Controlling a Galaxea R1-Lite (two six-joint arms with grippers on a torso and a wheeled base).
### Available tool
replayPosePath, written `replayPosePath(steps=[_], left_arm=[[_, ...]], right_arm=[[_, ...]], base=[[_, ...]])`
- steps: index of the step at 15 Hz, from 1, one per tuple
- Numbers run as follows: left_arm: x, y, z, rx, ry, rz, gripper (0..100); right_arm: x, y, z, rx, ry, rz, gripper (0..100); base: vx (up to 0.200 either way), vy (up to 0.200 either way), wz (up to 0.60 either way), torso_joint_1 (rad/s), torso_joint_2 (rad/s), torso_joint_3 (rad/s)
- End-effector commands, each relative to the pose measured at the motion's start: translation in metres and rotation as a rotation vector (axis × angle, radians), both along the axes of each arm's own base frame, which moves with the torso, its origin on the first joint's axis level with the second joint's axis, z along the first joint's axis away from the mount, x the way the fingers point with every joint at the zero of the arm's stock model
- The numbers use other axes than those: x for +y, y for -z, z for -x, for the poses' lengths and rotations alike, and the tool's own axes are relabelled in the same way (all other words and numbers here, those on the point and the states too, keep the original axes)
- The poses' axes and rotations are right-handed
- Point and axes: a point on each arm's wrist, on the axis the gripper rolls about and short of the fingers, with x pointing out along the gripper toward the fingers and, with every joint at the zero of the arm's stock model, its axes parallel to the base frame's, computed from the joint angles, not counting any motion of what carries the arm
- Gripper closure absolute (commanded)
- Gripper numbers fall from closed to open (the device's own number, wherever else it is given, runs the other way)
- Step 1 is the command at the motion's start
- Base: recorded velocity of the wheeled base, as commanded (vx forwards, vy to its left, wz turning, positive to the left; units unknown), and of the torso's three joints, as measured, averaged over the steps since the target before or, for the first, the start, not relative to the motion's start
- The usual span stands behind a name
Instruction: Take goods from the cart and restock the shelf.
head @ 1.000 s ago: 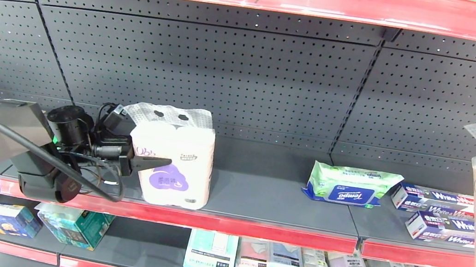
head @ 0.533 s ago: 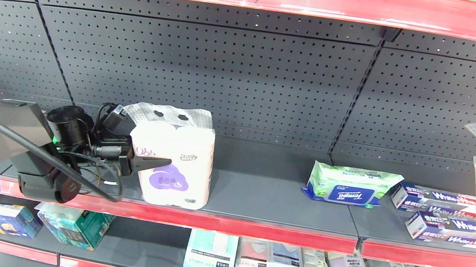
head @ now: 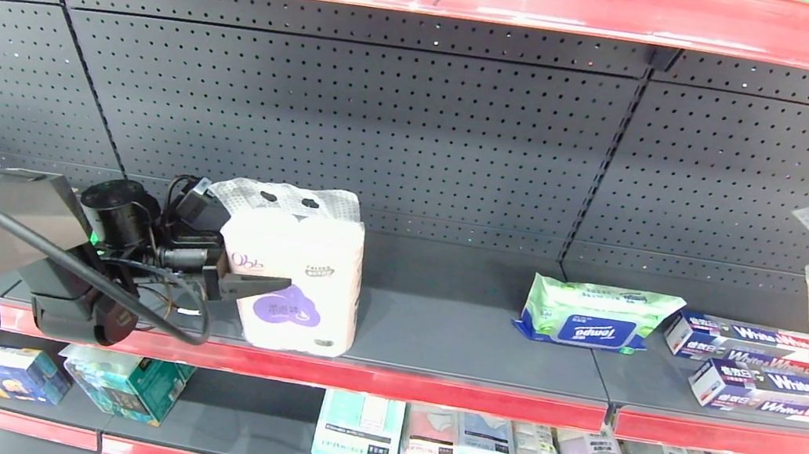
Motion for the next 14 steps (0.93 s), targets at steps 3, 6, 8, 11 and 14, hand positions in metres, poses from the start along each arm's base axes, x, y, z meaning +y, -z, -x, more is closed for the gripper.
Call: replayPosePath(steps=[3, 6, 8, 11, 14], left_arm=[[0.0, 0.0, 0.0, 0.008, 0.001, 0.002, 0], [0.002, -0.01, 0.003, -0.007, -0.005, 0.004, 0], [0.002, -0.024, 0.008, -0.024, -0.006, 0.006, 0], [0.004, -0.036, 0.012, -0.048, -0.024, 0.009, 0], [0.01, -0.054, 0.016, -0.084, -0.067, 0.017, 0]], right_arm=[[0.0, 0.001, 0.0, 0.003, 0.0, -0.002, 100], [0.0, 0.001, 0.0, 0.005, 0.002, -0.002, 100], [0.0, 0.001, 0.0, 0.003, 0.002, -0.002, 100], [0.0, 0.002, 0.0, 0.006, 0.002, -0.002, 100], [0.0, 0.002, 0.001, 0.003, -0.002, -0.001, 100]], base=[[0.0, 0.0, 0.0, 0.0, 0.0, 0.0], [0.0, 0.0, 0.0, 0.0, 0.0, 0.0], [0.0, 0.0, 0.0, 0.0, 0.0, 0.0], [0.0, 0.0, 0.0, 0.0, 0.0, 0.0], [0.0, 0.0, 0.0, 0.0, 0.0, 0.0]])
